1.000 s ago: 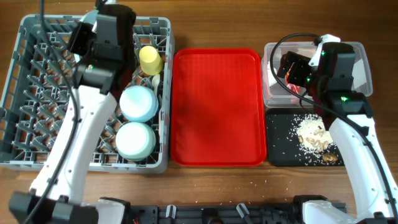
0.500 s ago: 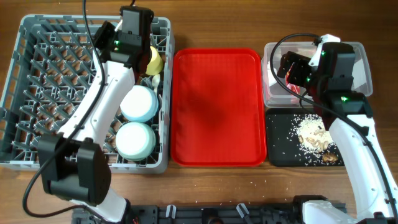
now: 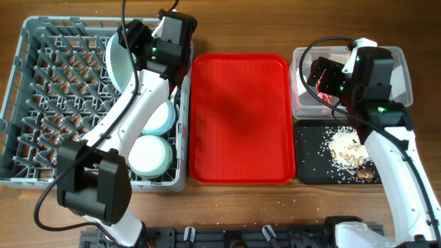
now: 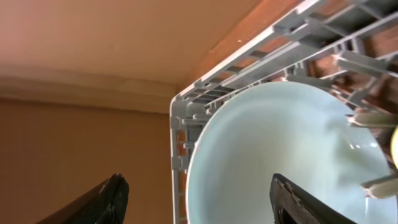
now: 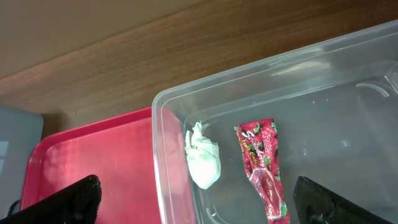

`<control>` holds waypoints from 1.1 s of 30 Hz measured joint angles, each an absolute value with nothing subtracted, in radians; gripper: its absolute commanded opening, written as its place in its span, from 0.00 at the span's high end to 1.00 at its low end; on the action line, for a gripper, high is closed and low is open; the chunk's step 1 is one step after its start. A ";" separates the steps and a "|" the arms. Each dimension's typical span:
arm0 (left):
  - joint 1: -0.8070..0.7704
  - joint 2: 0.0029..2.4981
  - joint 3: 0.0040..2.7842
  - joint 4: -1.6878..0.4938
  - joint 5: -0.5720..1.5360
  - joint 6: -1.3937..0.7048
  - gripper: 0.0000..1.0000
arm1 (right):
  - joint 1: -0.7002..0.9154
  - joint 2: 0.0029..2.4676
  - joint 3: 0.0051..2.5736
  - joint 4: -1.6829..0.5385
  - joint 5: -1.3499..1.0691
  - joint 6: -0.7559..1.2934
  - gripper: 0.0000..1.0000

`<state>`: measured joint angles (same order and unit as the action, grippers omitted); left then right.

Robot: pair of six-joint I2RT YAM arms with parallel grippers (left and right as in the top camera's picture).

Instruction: Sort waste into correct bins and load items into the dishwasher rack

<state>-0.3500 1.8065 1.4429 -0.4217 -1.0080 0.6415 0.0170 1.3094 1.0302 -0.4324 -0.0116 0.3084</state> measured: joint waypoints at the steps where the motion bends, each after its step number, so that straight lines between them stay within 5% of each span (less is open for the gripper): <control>1: -0.352 1.800 1.443 -0.422 -1.014 0.617 0.12 | 0.017 1.309 1.030 -0.432 -0.012 0.308 0.00; 4: -0.388 1.708 1.452 -0.570 -0.855 0.435 0.06 | 0.017 1.309 1.030 -0.434 -0.012 0.308 0.00; 7: -0.398 1.528 1.468 -0.659 -0.237 0.149 0.00 | 0.017 1.309 1.030 -0.433 -0.012 0.308 0.00; 10: -0.349 1.488 1.484 -0.624 0.081 0.020 0.00 | 0.017 1.309 1.030 -0.433 -0.012 0.308 0.00; 33: -0.328 1.489 1.484 -0.652 0.193 -0.025 0.00 | 0.017 1.308 1.028 -0.425 -0.012 0.308 0.00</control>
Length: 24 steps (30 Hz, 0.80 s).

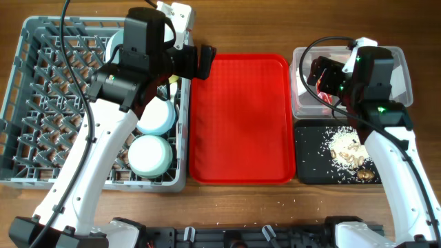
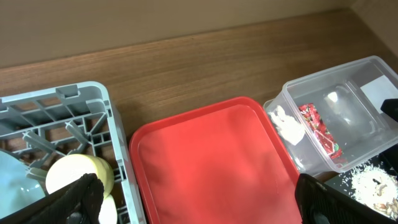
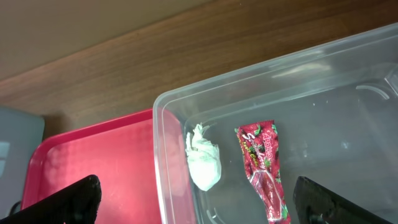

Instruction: Sort waste into correct bins and load items into the dishwasher rack

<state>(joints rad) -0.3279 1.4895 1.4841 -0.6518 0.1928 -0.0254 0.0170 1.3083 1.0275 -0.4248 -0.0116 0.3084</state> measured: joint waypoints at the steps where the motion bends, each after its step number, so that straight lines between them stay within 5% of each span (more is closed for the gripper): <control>1: -0.328 1.489 1.484 -0.652 0.193 -0.025 0.00 | 0.017 1.294 1.012 -0.426 -0.012 0.308 0.00; 16: -0.328 1.491 1.484 -0.656 0.200 -0.029 0.00 | 0.019 0.340 0.557 -0.487 -0.011 0.308 0.00; 24: -0.328 1.491 1.484 -0.656 0.200 -0.029 0.00 | 0.045 0.027 0.145 0.177 0.036 0.300 0.00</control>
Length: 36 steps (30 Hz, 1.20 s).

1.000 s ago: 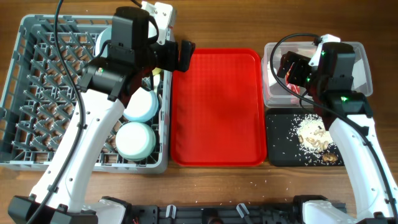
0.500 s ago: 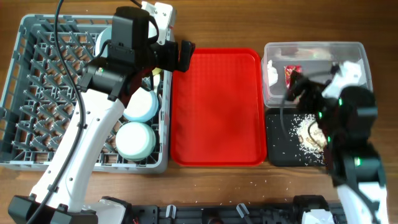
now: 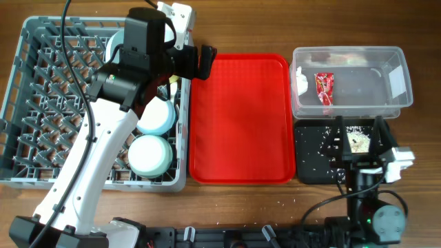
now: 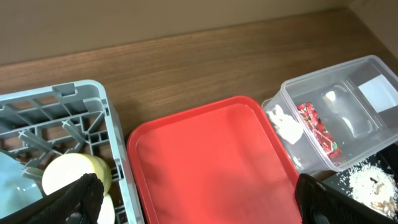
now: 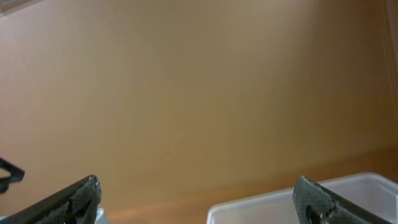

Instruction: Sort waste into correct bins and load items into the dishwasher rack

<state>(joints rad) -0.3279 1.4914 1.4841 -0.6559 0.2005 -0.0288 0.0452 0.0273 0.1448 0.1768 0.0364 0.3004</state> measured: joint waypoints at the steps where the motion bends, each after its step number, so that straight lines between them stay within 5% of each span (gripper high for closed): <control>1: -0.328 1.491 1.484 -0.655 0.200 -0.029 0.00 | 0.045 0.020 0.099 0.187 0.038 0.300 0.00; 16: -0.328 1.491 1.484 -0.655 0.200 -0.029 0.00 | 0.056 0.015 0.006 0.007 0.034 0.003 0.01; 36: -0.328 1.491 1.484 -0.655 0.200 -0.029 0.00 | 0.056 0.015 0.006 0.007 0.034 -0.006 0.00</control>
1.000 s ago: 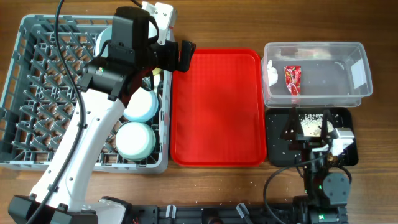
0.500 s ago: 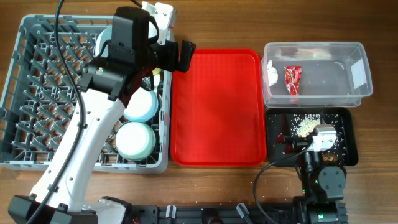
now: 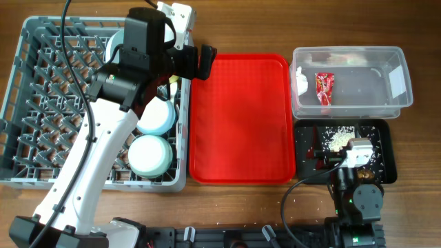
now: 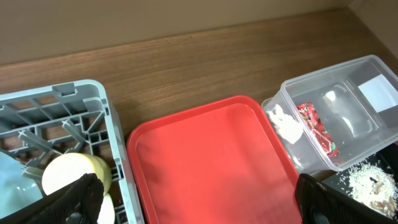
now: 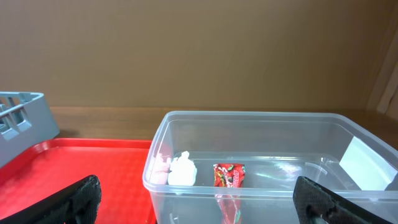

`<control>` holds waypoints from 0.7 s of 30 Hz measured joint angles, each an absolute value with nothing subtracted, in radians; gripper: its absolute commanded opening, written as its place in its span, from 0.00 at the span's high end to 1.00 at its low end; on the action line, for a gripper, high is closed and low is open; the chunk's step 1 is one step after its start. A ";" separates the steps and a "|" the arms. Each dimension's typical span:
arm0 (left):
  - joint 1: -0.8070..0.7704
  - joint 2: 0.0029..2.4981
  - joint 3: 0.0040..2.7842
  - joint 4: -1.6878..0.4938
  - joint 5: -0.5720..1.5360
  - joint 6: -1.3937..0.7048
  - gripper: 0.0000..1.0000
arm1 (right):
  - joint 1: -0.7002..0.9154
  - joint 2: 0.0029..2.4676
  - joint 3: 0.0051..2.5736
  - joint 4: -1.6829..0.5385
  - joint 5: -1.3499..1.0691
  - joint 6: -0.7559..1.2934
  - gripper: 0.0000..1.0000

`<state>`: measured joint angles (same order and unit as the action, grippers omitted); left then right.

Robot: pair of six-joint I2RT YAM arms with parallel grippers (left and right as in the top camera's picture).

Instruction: Sort waste into correct bins and load items into the dishwasher rack

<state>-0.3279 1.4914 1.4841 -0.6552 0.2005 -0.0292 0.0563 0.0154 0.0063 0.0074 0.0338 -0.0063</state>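
The red tray [image 3: 241,117] lies bare in the middle. Left of it, the grey dishwasher rack [image 3: 21,178] holds a pale plate [image 3: 116,43], two pale blue bowls [image 3: 148,155] and a yellow cup [image 4: 71,171]. A red wrapper [image 3: 323,87] and a white paper wad [image 3: 300,79] lie in the clear bin [image 3: 405,83]. Rice and scraps [image 3: 337,138] sit in the black tray [image 3: 306,165]. My left gripper [image 4: 199,205] hangs open over the rack's right edge, nothing in it. Low at the front right, my right gripper [image 5: 199,205] is open, facing the bin.
The right arm's base and folded links [image 3: 355,196] stand at the table's front edge, just below the black tray. Stray rice grains [image 3: 289,201] dot the wood near the red tray's front right corner. A brown wall rises behind the table.
My right gripper, which faced only the brown wall, now sits lower and looks level at the clear bin and the red tray. The left arm has not moved.
My left gripper stood open at the pale plate in the rack while the right one hung over the clear bin. Then the left was raised over the rack's right edge. Later the right arm was folded at the front edge, and now it faces the bin.
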 measured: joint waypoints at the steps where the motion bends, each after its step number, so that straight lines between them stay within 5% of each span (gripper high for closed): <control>1: -0.328 1.491 1.484 -0.655 0.200 -0.029 0.00 | 0.056 0.015 0.006 0.007 0.034 -0.006 0.00; 10: -0.327 1.456 1.484 -0.794 0.200 -0.029 0.00 | 0.057 0.015 0.006 0.007 0.034 -0.006 0.00; 17: -0.201 1.065 1.356 -0.907 0.200 -0.030 0.00 | 0.056 0.014 0.006 0.006 0.034 -0.006 0.01; 21: -0.057 0.691 0.968 -0.754 0.201 -0.033 0.00 | 0.056 0.014 0.006 0.008 0.034 -0.006 0.00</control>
<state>-0.0574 0.6914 0.9680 -0.7536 0.2012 -0.0330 0.0563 0.0135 0.0063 0.0082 0.0338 -0.0063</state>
